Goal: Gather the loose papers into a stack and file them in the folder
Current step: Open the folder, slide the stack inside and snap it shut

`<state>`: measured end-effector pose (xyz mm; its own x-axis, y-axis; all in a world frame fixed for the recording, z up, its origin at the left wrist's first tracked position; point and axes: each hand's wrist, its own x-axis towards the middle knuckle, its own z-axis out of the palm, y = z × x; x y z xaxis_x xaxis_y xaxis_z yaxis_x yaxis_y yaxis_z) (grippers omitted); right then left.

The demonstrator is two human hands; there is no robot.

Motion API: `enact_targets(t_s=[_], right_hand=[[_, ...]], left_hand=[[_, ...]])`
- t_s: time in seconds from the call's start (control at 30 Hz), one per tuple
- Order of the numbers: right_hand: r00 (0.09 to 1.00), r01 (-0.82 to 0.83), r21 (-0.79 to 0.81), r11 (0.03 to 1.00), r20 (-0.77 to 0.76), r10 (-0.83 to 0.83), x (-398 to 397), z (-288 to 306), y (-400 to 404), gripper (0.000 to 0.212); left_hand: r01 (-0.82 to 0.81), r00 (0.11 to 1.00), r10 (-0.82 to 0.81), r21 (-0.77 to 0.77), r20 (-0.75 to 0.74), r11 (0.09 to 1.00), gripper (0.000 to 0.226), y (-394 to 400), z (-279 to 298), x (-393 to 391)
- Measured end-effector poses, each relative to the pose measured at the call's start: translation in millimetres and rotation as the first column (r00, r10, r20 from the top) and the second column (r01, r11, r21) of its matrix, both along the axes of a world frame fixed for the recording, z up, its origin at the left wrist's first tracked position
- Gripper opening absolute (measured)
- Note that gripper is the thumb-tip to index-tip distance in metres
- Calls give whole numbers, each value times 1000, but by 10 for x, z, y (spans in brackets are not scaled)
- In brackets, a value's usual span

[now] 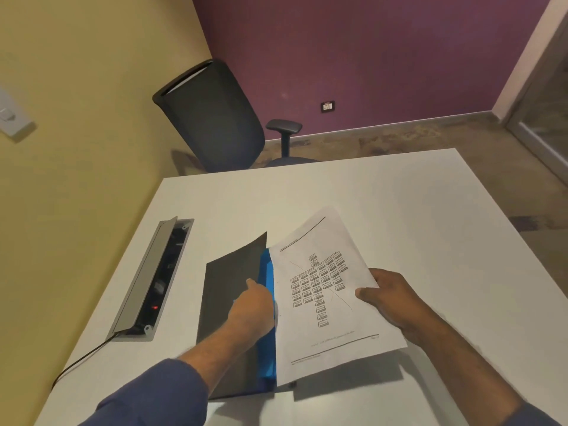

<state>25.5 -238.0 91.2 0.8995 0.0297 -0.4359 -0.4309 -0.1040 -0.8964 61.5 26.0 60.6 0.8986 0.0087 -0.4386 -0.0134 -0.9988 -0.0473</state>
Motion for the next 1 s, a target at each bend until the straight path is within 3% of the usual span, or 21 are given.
enact_targets(t_s=[0.13, 0.3, 0.47, 0.6, 0.83, 1.0], right_hand=[[1000, -6, -26, 1000, -1, 6, 154, 283, -67, 28], [984, -178, -165, 970, -63, 169, 428, 628, -73, 20], [944, -330, -343, 879, -119, 308, 761, 860, 6, 19], [953, -302, -408, 862, -136, 270, 955, 938, 50, 19], [955, -295, -483, 825, -113, 276, 1035, 1003, 123, 18], [966, -255, -500, 828, -88, 244, 964, 996, 221, 21]], left_hand=[[15, 999, -12, -110, 32, 994, 42, -13, 139, 33], [63, 992, -42, -175, 122, 983, 33, -41, 248, 32], [184, 982, -168, -269, 82, 945, 25, -34, 372, 11], [259, 959, -282, -326, -23, 909, 24, -36, 491, 40], [196, 930, -296, -388, -217, 900, 43, -51, 652, 97], [148, 956, -245, -454, -164, 879, 36, -111, 661, 108]])
